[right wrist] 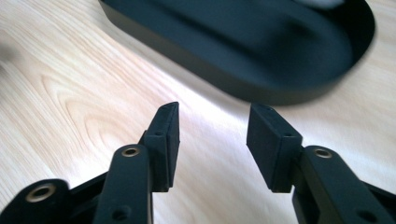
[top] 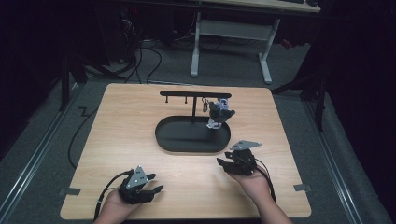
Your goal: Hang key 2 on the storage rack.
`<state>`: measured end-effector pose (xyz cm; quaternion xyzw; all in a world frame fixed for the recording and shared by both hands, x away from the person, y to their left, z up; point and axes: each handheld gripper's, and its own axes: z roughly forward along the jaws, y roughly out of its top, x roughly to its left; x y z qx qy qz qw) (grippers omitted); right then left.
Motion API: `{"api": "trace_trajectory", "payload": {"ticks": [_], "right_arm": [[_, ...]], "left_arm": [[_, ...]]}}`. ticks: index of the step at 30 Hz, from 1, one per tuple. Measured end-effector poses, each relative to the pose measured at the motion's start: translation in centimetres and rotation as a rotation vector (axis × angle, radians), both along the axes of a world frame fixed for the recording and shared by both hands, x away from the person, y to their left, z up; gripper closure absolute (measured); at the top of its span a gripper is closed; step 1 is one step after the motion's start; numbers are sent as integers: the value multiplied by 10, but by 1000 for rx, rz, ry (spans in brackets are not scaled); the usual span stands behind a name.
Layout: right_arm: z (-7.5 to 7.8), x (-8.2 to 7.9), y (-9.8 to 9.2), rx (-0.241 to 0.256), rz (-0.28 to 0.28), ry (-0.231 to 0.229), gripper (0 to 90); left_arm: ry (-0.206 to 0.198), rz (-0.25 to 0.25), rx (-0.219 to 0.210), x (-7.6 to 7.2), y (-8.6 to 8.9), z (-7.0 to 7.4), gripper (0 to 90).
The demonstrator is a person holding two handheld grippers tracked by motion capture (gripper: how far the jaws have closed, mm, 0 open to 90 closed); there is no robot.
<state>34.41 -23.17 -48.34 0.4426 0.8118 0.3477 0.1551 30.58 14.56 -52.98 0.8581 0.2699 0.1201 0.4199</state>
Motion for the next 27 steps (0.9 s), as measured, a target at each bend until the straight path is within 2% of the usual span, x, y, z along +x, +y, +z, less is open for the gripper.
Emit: {"api": "trace_trajectory", "payload": {"ticks": [1,3,4,5,6,7,8,9,10,11,12,13,14,15,16,17,22,27], "right_arm": [[-8,-11,-10,17,-19,-27,507],[-11,-16,-15,32,-26,-34,499],[-21,-29,-32,51,-51,-47,482],[-21,-29,-32,51,-51,-47,482],[-24,-36,-41,51,-65,-60,473],[-28,-50,-57,77,-96,-82,451],[-28,-50,-57,77,-96,-82,451],[-28,-57,-66,92,-114,-96,440],[-27,-72,-82,117,-130,-160,395],[-27,-72,-82,117,-130,-160,395],[-24,-83,-95,135,-153,-199,319],[-24,-83,-95,135,-153,-199,319],[-24,-85,-99,142,-171,-204,289],[-28,-89,-106,151,-220,-212,236],[-28,-89,-106,151,-220,-212,236],[-31,-87,-108,152,-241,-198,204],[-32,-82,-105,148,-247,-212,200],[-34,-82,-100,142,-241,-201,201]], "left_arm": [[-4,0,-5,0,0,0,467],[-8,0,-3,0,1,0,465],[-10,2,-4,0,2,1,462],[-8,7,-11,0,4,1,462],[-5,15,-20,0,6,1,462],[-5,24,-25,1,7,1,461],[-4,35,-32,1,9,1,461],[-1,45,-42,1,10,2,462],[3,62,-60,2,12,2,459],[3,62,-60,2,12,2,455],[11,69,-71,3,13,3,450],[15,72,-78,3,13,3,450],[17,77,-81,3,13,3,443],[14,78,-78,3,13,2,441],[13,80,-73,3,12,2,441],[15,81,-69,4,11,1,435],[9,76,-69,2,8,1,430],[3,72,-72,3,11,2,429]]}}
